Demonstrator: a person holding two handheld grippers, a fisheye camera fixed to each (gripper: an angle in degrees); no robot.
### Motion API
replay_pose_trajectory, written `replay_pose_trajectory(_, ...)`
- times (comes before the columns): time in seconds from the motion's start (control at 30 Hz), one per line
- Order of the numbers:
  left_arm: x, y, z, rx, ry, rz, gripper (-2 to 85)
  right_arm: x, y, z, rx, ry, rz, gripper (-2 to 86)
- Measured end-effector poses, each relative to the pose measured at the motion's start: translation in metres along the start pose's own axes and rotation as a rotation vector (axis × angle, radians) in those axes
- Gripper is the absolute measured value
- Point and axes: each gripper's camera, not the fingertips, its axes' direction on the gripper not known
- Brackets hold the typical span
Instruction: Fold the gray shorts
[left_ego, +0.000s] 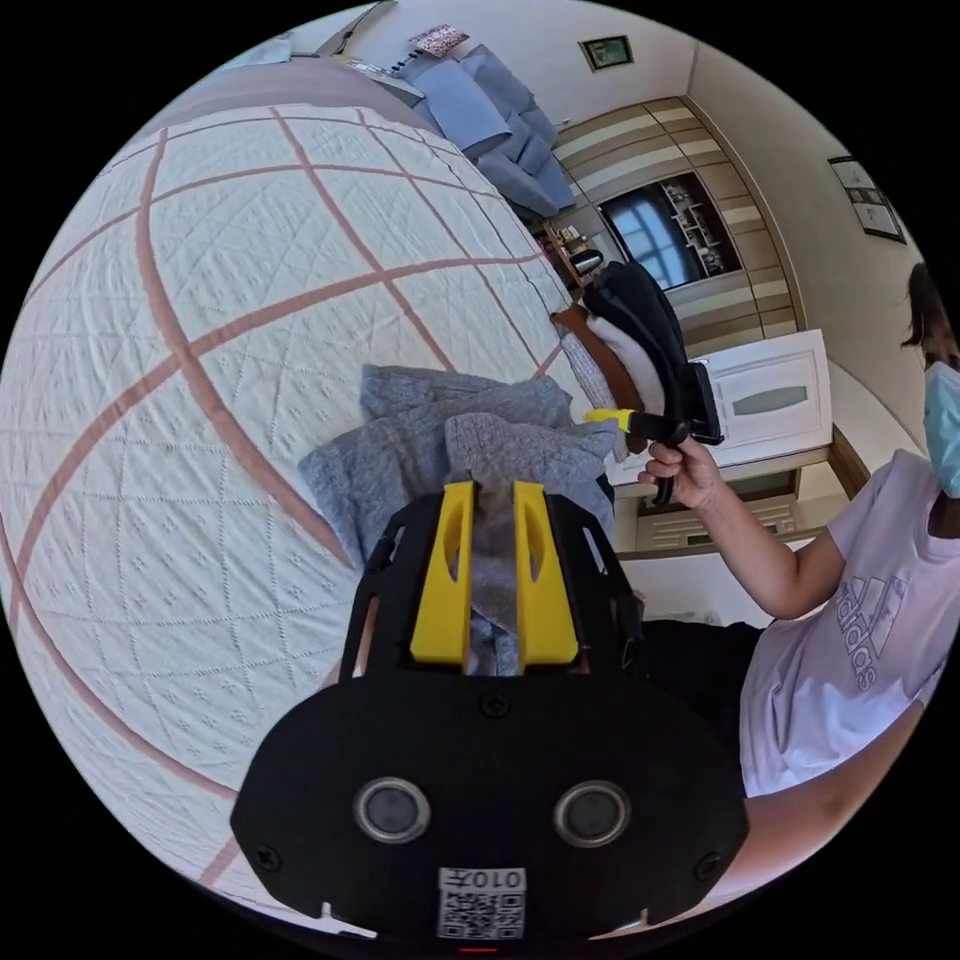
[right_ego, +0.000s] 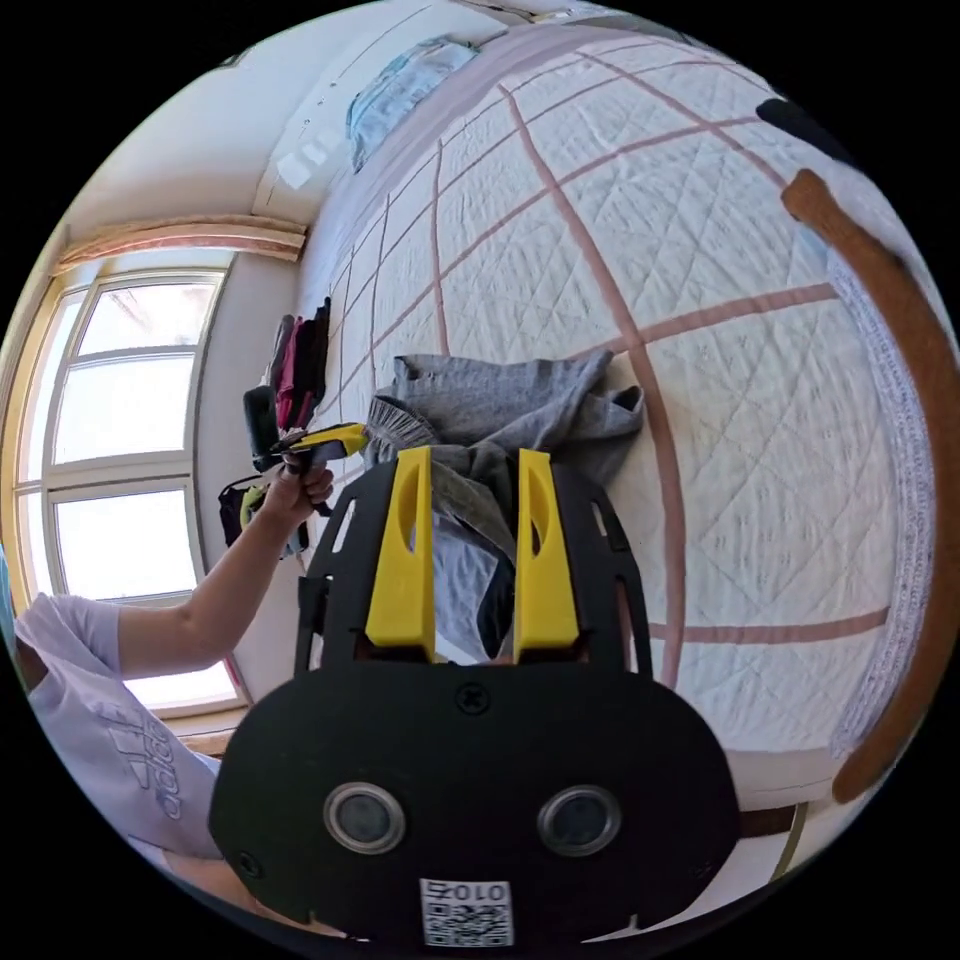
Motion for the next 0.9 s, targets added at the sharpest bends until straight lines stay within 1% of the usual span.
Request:
replay_pose_trajectory(0.07,0.008,-0.001,0.003,-0.018,-0.010,0.039,1.4,0.003,-0.007,0.011,-0.080,-0.054,0.000,11.8)
replay_pose_trajectory(0.17,0.026,0.003,0.009,-0.060,0.040,0.129,0.3,0.002,-0.001,0.033,-0.220,-0.049,0.017,12.1)
replay_pose_trajectory(0.23,0.041,0.013,0.009,-0.076,0.054,0.183,0.0,0.005,0.009,0.044,-0.256,-0.027,0.044,11.5)
replay_pose_trajectory(0.3,0.050,0.020,0.006,-0.070,0.075,0.212,0.0,0.009,0.017,0.047,-0.226,-0.057,0.053,10.4)
replay_pose_trajectory(0.4,0.067,0.029,-0.003,-0.061,0.067,0.242,-0.1,-0.004,0.029,0.034,-0.117,-0.017,-0.038,7.6)
replay_pose_trajectory(0.5,0.091,0.031,-0.028,0.013,0.047,0.328,0.0,-0.046,0.051,0.012,0.008,0.103,-0.326,6.6)
replay_pose_trajectory(0.53,0.100,0.030,-0.040,0.054,0.035,0.371,0.0,-0.065,0.068,0.003,0.103,0.169,-0.472,6.6)
replay_pose_trajectory(0.57,0.103,0.030,-0.045,0.074,0.026,0.388,0.1,-0.075,0.083,-0.004,0.208,0.224,-0.550,6.6)
replay_pose_trajectory(0.6,0.106,0.027,-0.053,0.109,-0.006,0.398,0.2,-0.077,0.088,-0.006,0.257,0.240,-0.568,6.7)
replay_pose_trajectory(0.63,0.103,0.025,-0.058,0.140,-0.049,0.388,0.4,-0.073,0.095,-0.006,0.323,0.253,-0.589,7.1)
replay_pose_trajectory(0.67,0.100,0.023,-0.059,0.149,-0.069,0.369,0.5,-0.060,0.093,0.001,0.318,0.254,-0.555,7.6)
replay_pose_trajectory(0.7,0.086,0.018,-0.056,0.145,-0.119,0.278,0.8,-0.051,0.089,0.007,0.289,0.251,-0.515,7.8)
replay_pose_trajectory(0.73,0.065,0.013,-0.047,0.089,-0.142,0.168,1.5,-0.032,0.082,0.016,0.226,0.237,-0.432,8.2)
replay_pose_trajectory(0.77,0.054,0.012,-0.041,0.052,-0.137,0.118,1.8,-0.020,0.078,0.020,0.194,0.242,-0.360,8.5)
replay_pose_trajectory(0.8,0.034,0.015,-0.034,0.031,-0.141,-0.003,2.8,-0.016,0.078,0.018,0.203,0.247,-0.333,8.6)
replay_pose_trajectory(0.83,0.024,0.021,-0.035,0.067,-0.145,-0.077,4.0,-0.012,0.079,0.012,0.225,0.272,-0.274,9.4)
replay_pose_trajectory(0.87,0.023,0.025,-0.038,0.090,-0.157,-0.100,4.6,-0.010,0.080,0.008,0.226,0.285,-0.232,10.5)
replay_pose_trajectory(0.9,0.026,0.032,-0.045,0.122,-0.204,-0.138,5.9,-0.009,0.080,0.007,0.212,0.292,-0.199,11.2)
